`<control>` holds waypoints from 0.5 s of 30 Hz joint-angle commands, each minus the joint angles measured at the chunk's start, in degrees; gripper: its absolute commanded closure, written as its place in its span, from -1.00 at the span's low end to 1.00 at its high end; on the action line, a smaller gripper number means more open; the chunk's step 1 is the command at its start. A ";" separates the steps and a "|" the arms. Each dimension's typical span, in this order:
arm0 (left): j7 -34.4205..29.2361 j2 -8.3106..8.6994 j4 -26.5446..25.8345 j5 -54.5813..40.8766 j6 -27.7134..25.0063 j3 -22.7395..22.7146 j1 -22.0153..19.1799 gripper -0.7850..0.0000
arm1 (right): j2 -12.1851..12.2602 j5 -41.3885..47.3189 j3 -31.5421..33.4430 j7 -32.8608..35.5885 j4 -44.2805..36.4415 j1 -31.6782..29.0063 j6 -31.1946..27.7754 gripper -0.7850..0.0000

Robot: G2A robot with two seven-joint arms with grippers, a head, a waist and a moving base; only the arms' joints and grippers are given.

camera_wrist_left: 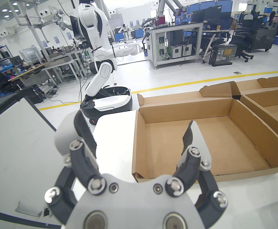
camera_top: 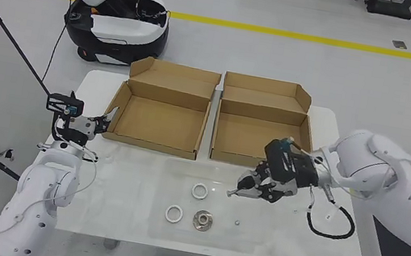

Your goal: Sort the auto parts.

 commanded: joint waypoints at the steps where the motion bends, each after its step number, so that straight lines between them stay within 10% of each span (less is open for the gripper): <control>1: 0.00 0.00 0.00 0.00 0.00 0.00 0.00 -1.00 | 0.13 -1.35 -0.03 -3.08 -0.50 0.05 0.00 1.00; 15: 0.00 0.00 0.00 0.00 0.00 0.00 0.00 -1.00 | 0.41 -3.54 -0.37 -7.35 -1.11 0.19 0.00 1.00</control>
